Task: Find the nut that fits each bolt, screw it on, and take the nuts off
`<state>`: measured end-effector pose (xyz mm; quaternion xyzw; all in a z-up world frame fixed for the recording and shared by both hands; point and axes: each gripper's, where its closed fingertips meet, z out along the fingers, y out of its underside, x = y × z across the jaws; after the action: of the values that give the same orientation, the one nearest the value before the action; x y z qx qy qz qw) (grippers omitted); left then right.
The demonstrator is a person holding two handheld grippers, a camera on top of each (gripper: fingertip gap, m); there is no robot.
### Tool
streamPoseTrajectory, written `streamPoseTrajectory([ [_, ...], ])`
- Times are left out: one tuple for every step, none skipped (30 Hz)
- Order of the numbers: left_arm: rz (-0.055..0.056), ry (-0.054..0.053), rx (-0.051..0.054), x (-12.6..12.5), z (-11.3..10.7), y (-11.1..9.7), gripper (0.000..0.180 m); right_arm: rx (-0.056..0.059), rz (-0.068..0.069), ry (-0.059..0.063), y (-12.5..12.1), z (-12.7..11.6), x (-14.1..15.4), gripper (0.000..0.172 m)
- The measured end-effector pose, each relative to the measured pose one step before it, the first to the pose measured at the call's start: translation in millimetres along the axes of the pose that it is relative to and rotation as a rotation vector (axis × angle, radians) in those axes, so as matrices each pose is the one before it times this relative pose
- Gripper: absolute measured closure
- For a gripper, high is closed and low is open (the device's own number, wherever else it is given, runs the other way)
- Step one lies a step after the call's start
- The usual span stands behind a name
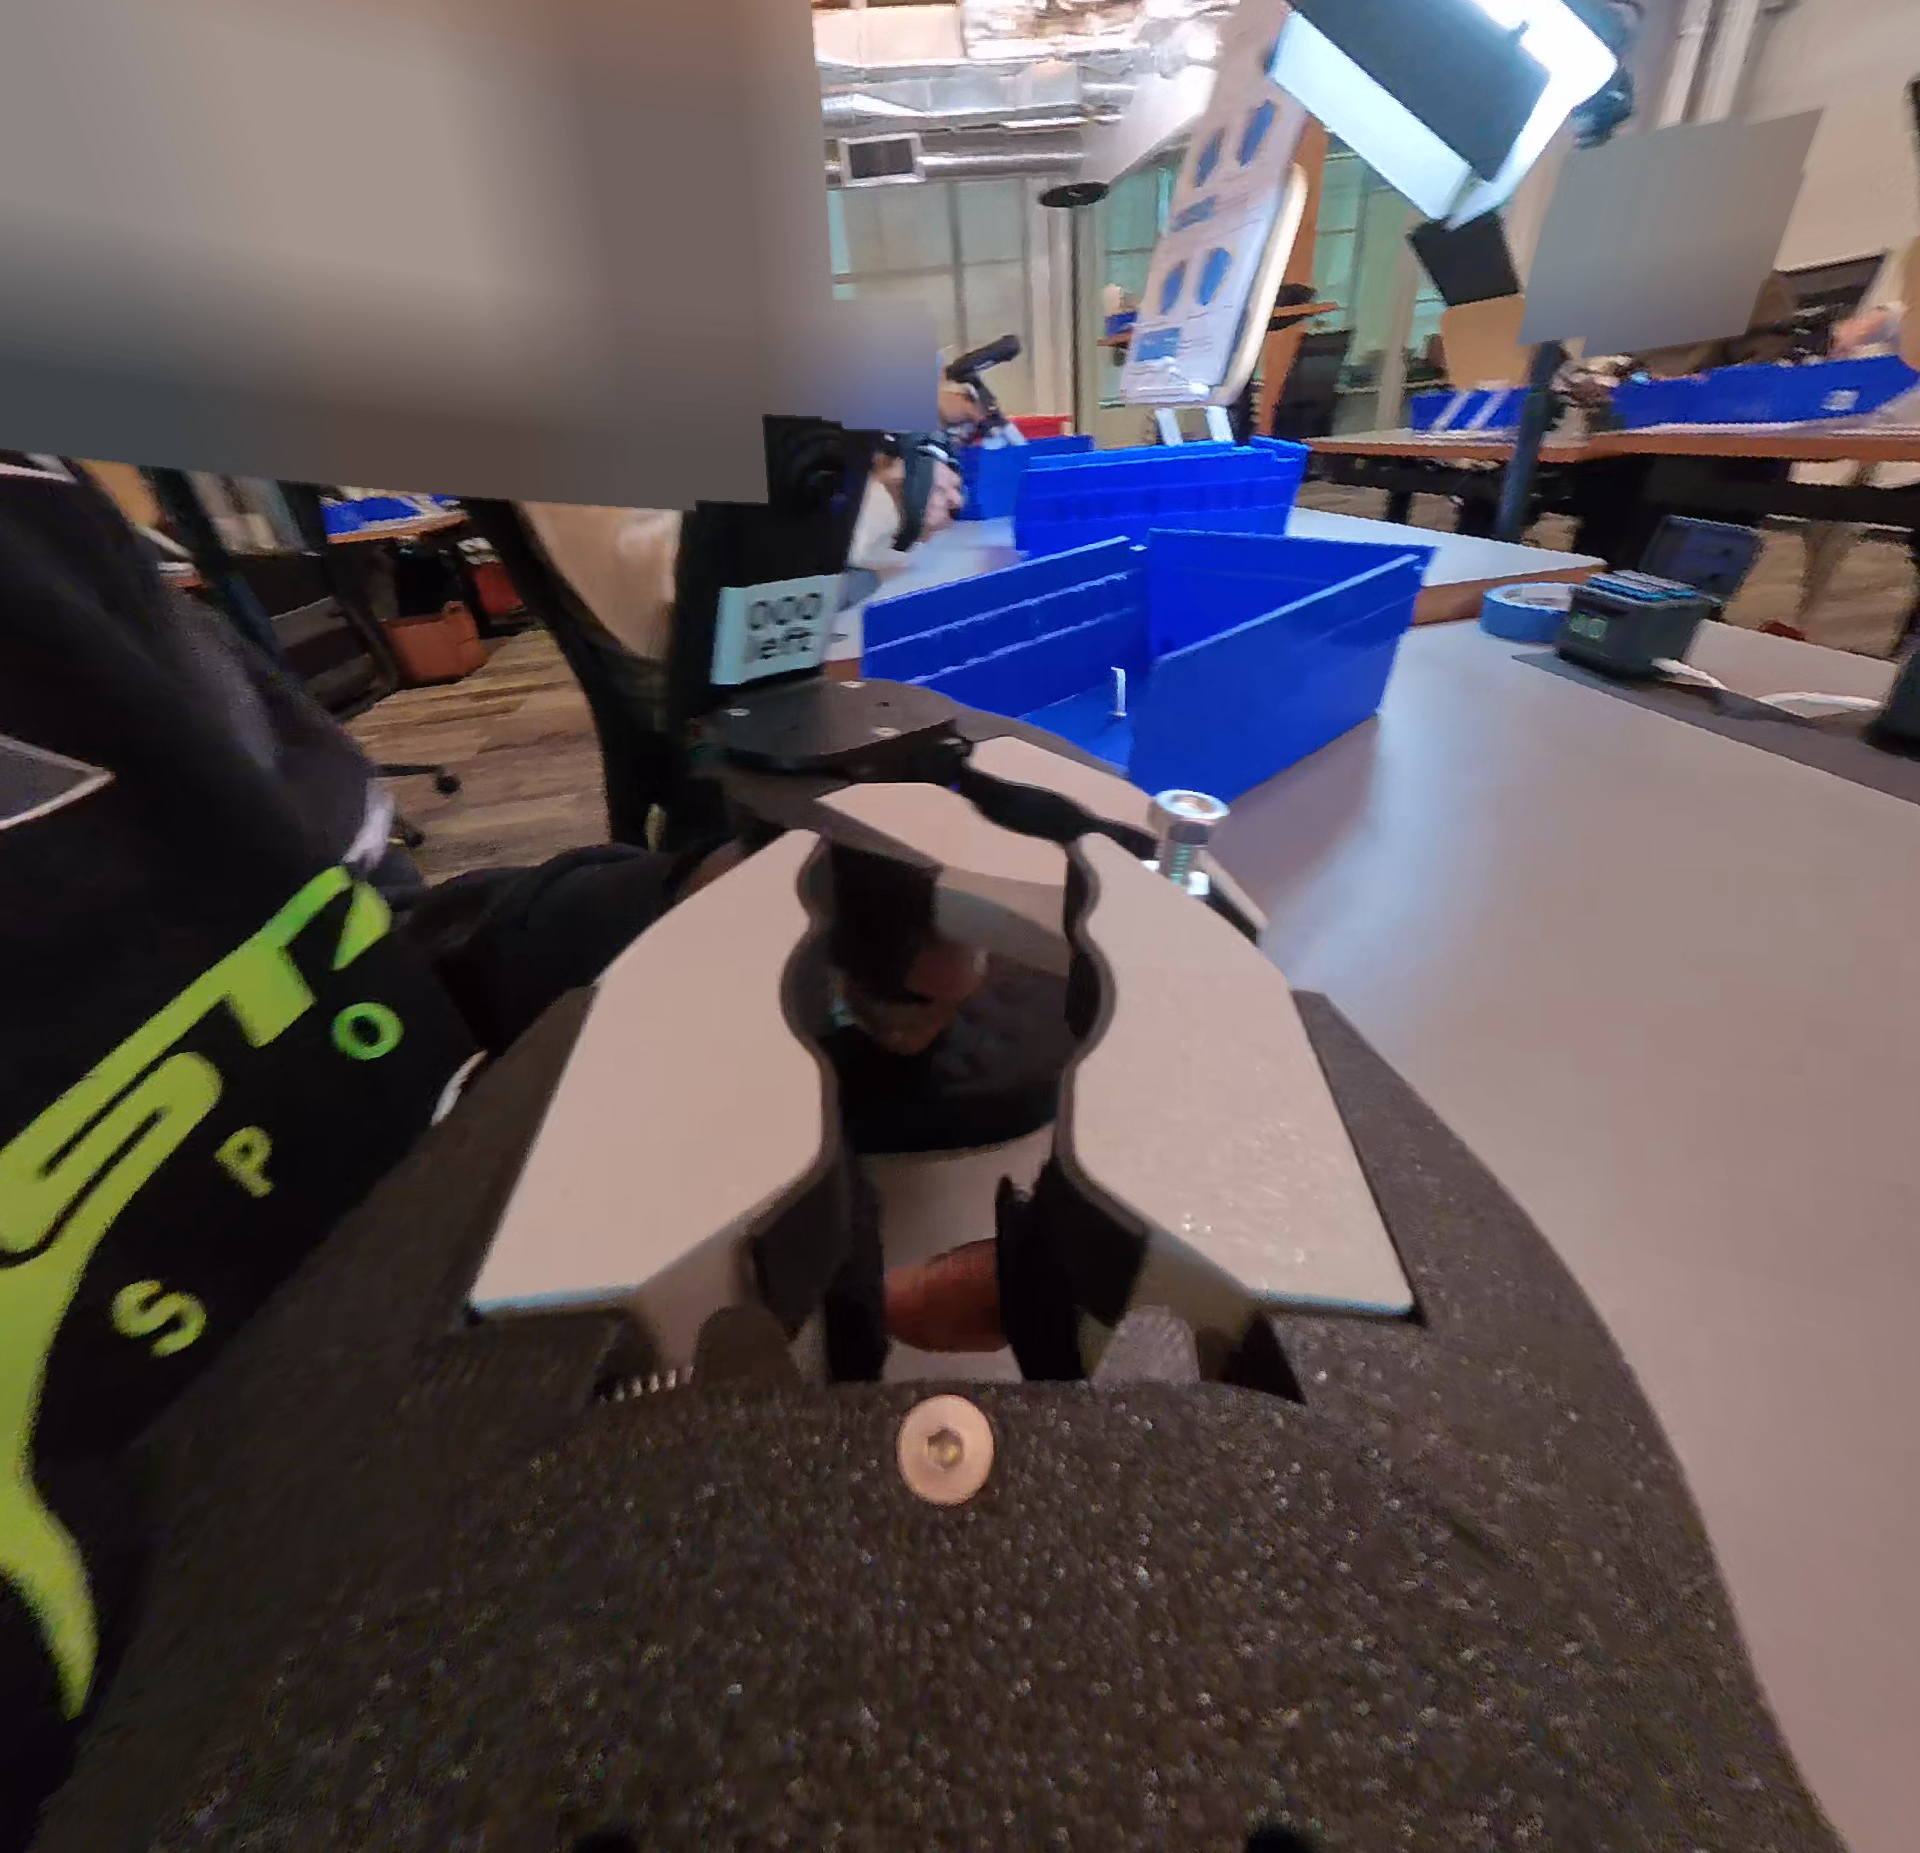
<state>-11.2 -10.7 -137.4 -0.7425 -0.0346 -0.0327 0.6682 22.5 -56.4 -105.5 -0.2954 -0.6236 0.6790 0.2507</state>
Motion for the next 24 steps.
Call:
streamPoseTrajectory([
  [0.002, -0.0006, -0.001, 0.17, 0.13, 0.14, 0.166, 0.0085, 0.0004, -0.0089, -1.22, -3.02, -2.94, 0.134],
  [0.003, 0.0001, -0.001, 0.3, 0.13, 0.15, 0.166, 0.0058, -0.0035, 0.0085, -1.04, -2.2, 0.7, 0.137],
  [0.0024, -0.0001, -0.0008, 0.22, -0.06, 0.04, 0.166, 0.0066, -0.0059, 0.0161, -1.18, -1.23, 2.64, 0.136],
  [0.0012, -0.0004, 0.0001, 0.15, 0.02, 0.12, 0.166, 0.0077, -0.0021, 0.0192, -0.99, -0.37, 4.16, 0.136],
  [0.0004, 0.0013, -0.0006, 0.14, 0.05, 0.07, 0.166, 0.0069, 0.0046, 0.0155, -0.77, 0.86, 4.25, 0.132],
  [0.0008, 0.0018, 0.0003, 0.27, 0.02, -0.03, 0.166, 0.0025, 0.0094, 0.0123, -0.16, 2.05, 4.24, 0.125],
  [0.0009, 0.0013, 0.0003, 0.2, -0.08, -0.02, 0.166, -0.003, 0.0086, 0.0109, 0.53, 2.99, 4.13, 0.117],
  [0.0011, 0.0012, 0.0003, 0.28, -0.08, -0.01, 0.165, -0.0065, 0.0024, 0.0086, 1.29, 3.76, 3.68, 0.11],
  [0.0022, 0.0035, -0.0016, 0.6, 0.08, 0.22, 0.166, -0.006, -0.0029, 0.0071, 1.16, 4.07, 3.24, 0.104],
  [0.0034, 0.0025, -0.0022, 0.57, 0.26, 0.38, 0.166, -0.004, -0.0044, 0.0013, 0.83, 4.11, 2.07, 0.1],
  [0.0045, 0.0019, -0.0021, 0.62, 0.26, 0.28, 0.166, -0.0044, -0.002, -0.0062, 0.7, 4.37, 0.72, 0.097],
  [0.0056, 0.0032, -0.0029, 0.89, 0.21, 0.5, 0.166, -0.0072, 0.0011, -0.0094, 1.05, 4.37, 0.17, 0.096],
  [0.0056, 0.0034, -0.0041, 0.93, 0.32, 0.53, 0.166, -0.0115, 0.0015, -0.0114, 1.5, 4.32, -0.24, 0.094],
  [0.0047, 0.0028, -0.0052, 0.8, 0.55, 0.72, 0.166, -0.0144, -0.0003, -0.0126, 1.96, 3.98, -0.69, 0.093],
  [0.0044, 0.0042, -0.0059, 0.81, 0.5, 0.79, 0.166, -0.0151, -0.0028, -0.0107, 1.73, 3.32, -0.89, 0.092],
  [0.0032, 0.0041, -0.0065, 0.76, 0.57, 0.94, 0.166, -0.014, -0.0068, -0.0086, 1.5, 2.72, -1.04, 0.092],
  [0.0017, 0.0014, -0.0035, 0.34, 0.37, 0.49, 0.166, -0.0117, -0.0089, -0.0071, 1.2, 2.02, -1.34, 0.092],
  [-0.0001, 0.0021, -0.0024, 0.16, 0.23, 0.35, 0.166, -0.009, -0.0077, -0.003, 0.83, 1.29, -0.92, 0.092],
  [-0.0024, -0.0014, 0.0002, -0.41, 0.01, 0.05, 0.166, -0.0053, -0.0054, -0.0009, 0.45, 0.29, -0.75, 0.093],
  [-0.0042, -0.0035, 0.0037, -0.84, -0.35, -0.44, 0.166, 0.0006, -0.0029, -0.002, 0.01, -0.48, -1.1, 0.094],
  [-0.0051, -0.0013, 0.0042, -0.6, -0.41, -0.39, 0.166, 0.004, -0.0005, -0.0015, -0.11, -1.15, -1.1, 0.097],
  [-0.005, -0.0019, 0.0036, -0.68, -0.35, -0.34, 0.166, 0.0038, 0.0022, 0.0054, -0.11, -1.51, -0.17, 0.096],
  [-0.0037, -0.0063, 0.0024, -1.15, -0.23, -0.2, 0.166, 0.0028, 0.0017, 0.0102, 0.14, -2.23, 0.45, 0.096],
  [-0.0027, -0.0017, 0.0026, -0.43, -0.2, -0.22, 0.166, 0.0037, 0.001, 0.0082, -0.07, -2.81, 0.21, 0.097],
])
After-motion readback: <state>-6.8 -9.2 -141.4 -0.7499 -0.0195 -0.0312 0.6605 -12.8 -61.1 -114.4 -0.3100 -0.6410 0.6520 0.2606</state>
